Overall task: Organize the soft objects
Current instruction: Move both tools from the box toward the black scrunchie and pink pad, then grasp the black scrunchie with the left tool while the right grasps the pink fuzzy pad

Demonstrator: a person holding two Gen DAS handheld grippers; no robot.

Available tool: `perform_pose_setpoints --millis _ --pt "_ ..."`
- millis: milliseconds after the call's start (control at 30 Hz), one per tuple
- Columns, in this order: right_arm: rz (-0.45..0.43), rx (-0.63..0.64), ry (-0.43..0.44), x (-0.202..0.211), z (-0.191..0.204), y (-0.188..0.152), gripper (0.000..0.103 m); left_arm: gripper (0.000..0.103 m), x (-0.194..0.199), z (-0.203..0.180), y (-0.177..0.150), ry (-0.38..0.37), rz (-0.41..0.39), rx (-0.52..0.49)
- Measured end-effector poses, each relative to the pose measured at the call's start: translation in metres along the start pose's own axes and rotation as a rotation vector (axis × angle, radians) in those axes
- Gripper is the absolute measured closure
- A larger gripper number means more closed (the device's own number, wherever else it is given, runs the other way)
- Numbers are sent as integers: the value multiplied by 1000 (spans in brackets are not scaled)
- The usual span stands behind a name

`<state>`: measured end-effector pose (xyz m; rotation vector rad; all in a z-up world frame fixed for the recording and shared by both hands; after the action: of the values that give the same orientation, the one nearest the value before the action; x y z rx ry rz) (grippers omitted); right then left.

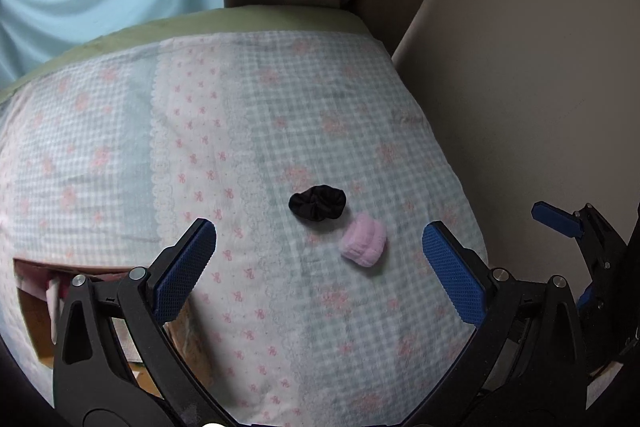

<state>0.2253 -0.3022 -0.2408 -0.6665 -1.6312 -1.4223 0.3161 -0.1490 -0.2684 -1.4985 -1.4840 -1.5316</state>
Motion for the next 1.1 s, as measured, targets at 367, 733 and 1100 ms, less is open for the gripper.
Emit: perform_pose_setpoints --millis 367,733,1100 --pt "175 69 177 -141 -35 -4 0 2 -182 12 30 -74 226 -38" --pt "297 84 275 -229 -42 -13 17 30 -259 9 21 -83 302 -70" --pt "283 115 264 -229 -25 -14 59 78 -261 7 26 -83 293 -96"
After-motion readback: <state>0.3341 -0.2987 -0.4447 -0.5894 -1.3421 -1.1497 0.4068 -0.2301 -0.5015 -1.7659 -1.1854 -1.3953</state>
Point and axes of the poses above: each gripper's, at about its wrist camera, not at the fingertips, and x roughly against the way its jaws point, z to its left, y to its top, the point moved 1 cm from there along -x, roughly the way its jaws point, and after that the axes turned 7 degrees about z, right-handed, at the moved point
